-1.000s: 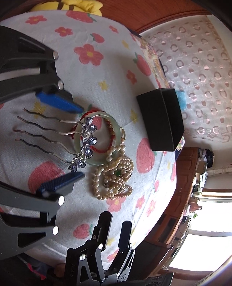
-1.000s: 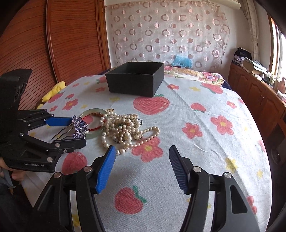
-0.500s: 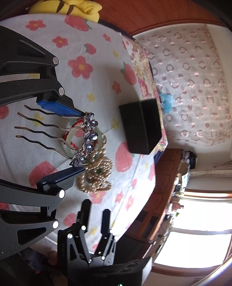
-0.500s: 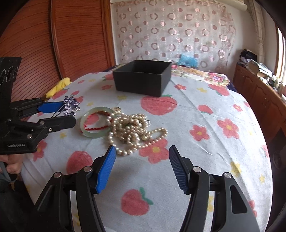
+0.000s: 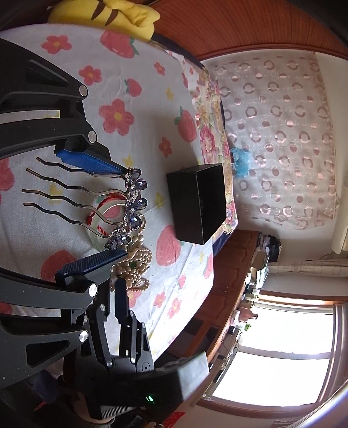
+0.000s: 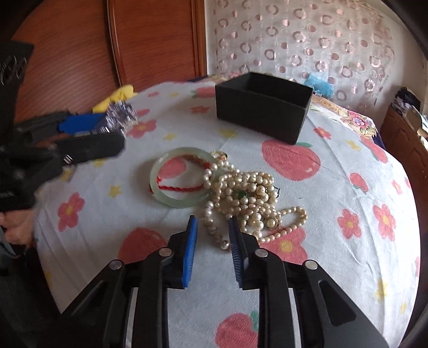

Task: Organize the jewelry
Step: 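Grasp the pearl necklace with the right tool, then carry the hair comb with the left tool while the right tool lifts the pearls over the box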

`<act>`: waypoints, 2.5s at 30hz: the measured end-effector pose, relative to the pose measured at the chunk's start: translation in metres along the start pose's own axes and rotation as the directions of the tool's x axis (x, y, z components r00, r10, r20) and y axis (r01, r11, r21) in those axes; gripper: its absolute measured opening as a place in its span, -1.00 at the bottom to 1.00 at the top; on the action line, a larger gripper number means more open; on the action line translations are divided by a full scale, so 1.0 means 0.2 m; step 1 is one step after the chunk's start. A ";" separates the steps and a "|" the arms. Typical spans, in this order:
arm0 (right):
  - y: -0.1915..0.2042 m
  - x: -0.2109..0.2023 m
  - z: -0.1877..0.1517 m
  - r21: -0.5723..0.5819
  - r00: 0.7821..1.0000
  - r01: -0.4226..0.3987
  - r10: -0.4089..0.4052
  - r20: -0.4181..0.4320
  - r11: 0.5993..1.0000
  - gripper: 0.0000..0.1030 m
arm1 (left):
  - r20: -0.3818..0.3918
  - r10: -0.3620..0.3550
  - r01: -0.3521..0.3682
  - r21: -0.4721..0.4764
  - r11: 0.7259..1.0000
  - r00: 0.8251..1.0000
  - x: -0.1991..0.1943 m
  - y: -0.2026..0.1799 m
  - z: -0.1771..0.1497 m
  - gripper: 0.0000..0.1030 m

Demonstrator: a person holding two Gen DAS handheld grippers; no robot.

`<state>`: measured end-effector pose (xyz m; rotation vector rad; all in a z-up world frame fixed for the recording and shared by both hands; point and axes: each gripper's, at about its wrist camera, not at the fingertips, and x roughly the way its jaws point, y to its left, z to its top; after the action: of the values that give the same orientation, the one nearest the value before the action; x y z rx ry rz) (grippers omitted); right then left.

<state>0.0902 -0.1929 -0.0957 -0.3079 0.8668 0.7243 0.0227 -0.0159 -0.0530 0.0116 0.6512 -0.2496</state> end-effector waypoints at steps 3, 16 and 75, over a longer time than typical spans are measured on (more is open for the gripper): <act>0.01 0.01 0.01 -0.036 1.000 0.015 -0.016 -0.016 0.999 -0.62 | 0.003 0.001 -0.001 -0.001 1.000 1.000 0.00 0.00 0.00 0.03; -0.08 -0.18 0.13 -0.044 0.993 0.063 -0.059 0.099 0.997 -0.84 | 0.014 0.005 -0.005 -0.015 1.000 1.000 -0.02 0.03 0.03 0.03; -0.33 -0.96 0.96 -0.010 0.863 0.235 -0.204 0.462 0.972 -0.84 | 0.128 0.024 -0.023 -0.009 1.000 0.991 0.01 0.08 0.34 0.04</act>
<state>0.1655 -0.2273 0.1709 -0.2738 0.3489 0.5775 0.0690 -0.0069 -0.0011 -0.0041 0.5238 -0.2232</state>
